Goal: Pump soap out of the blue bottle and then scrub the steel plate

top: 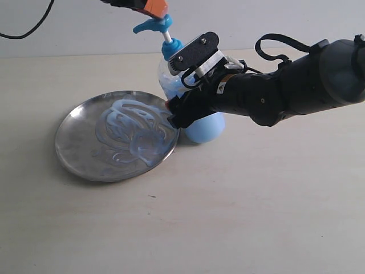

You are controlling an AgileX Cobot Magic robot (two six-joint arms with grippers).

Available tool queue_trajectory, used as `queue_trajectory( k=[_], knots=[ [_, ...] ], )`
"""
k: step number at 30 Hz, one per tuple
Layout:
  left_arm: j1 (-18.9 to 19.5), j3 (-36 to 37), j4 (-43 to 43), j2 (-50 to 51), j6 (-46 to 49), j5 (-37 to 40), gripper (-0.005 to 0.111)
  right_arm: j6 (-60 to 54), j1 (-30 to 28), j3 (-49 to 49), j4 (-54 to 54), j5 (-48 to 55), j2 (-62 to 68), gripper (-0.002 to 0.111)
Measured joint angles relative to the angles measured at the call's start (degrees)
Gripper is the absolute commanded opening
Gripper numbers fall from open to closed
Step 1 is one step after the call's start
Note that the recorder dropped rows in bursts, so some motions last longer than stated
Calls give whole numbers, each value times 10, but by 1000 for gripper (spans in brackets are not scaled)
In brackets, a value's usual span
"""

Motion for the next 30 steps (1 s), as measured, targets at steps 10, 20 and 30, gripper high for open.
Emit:
queue_trajectory(
  k=[10, 20, 30],
  knots=[
    [0, -3, 0, 0, 0, 24, 0, -2, 0, 0, -1, 0, 0, 0],
    [1, -8, -6, 9, -2, 31, 0, -1, 0, 0, 2, 0, 0, 0],
    [1, -10, -9, 11, -2, 31, 0, 1, 0, 0, 3, 0, 0, 0]
  ],
)
